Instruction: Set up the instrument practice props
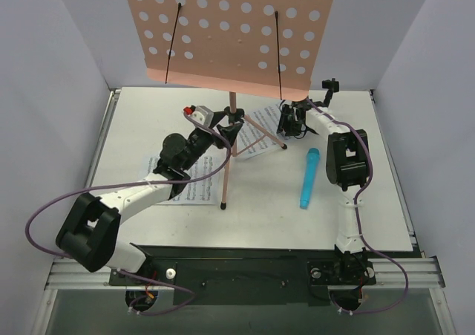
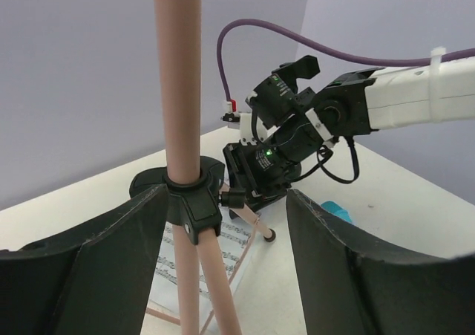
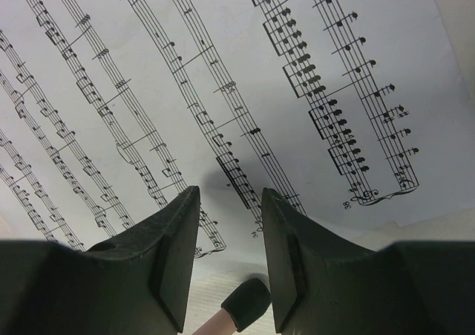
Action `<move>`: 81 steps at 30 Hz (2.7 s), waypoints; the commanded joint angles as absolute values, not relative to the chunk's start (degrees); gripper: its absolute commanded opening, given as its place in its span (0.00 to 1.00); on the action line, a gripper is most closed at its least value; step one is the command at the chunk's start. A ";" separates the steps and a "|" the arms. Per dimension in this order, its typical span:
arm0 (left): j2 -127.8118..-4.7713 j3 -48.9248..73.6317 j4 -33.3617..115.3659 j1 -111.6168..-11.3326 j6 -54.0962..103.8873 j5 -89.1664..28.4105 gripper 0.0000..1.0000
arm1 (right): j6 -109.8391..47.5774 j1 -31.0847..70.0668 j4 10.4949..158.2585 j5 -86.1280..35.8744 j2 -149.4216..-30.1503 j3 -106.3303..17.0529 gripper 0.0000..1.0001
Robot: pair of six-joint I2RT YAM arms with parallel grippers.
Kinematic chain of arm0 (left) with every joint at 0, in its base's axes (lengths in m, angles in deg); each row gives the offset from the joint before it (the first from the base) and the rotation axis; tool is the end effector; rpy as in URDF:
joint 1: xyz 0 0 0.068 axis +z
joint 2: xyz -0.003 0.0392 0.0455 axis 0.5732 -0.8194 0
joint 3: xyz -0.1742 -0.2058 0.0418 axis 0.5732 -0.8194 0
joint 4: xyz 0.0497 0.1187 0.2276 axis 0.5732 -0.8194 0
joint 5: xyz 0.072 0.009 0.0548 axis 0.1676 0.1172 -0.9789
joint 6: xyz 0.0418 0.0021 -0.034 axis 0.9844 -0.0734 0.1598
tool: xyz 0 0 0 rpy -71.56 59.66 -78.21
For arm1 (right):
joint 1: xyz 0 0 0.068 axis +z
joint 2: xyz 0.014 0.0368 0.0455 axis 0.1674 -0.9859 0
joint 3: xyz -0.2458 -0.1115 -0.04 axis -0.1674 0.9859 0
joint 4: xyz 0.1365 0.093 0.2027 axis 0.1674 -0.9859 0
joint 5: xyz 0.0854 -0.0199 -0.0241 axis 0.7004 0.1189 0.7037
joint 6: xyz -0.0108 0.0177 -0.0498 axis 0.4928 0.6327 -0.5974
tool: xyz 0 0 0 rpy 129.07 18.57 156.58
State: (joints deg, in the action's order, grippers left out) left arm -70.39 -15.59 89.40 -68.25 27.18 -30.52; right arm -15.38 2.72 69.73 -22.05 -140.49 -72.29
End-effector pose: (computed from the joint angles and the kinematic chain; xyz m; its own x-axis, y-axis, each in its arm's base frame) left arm 0.2580 -0.1754 0.3092 0.1105 -0.2638 -0.9582 0.6839 0.7197 -0.1192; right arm 0.5052 0.1175 0.1709 -0.7548 0.2207 -0.6178 -0.0561 0.9165 0.3960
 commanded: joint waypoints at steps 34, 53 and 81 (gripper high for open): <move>-91.79 9.17 100.25 -67.50 36.21 -33.72 0.00 | -15.80 2.58 63.36 -21.95 -142.03 -72.80 0.33; -87.39 12.25 98.05 -64.33 33.84 -29.24 0.00 | -14.22 4.16 57.81 -26.18 -138.35 -64.63 0.30; -81.68 14.63 99.28 -62.31 27.95 -26.07 0.00 | -14.92 5.74 59.66 -25.74 -138.61 -61.20 0.30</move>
State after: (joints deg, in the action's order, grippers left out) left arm -87.94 8.59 89.09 -62.92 29.47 -26.30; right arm -14.24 4.34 68.68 -25.48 -136.34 -65.47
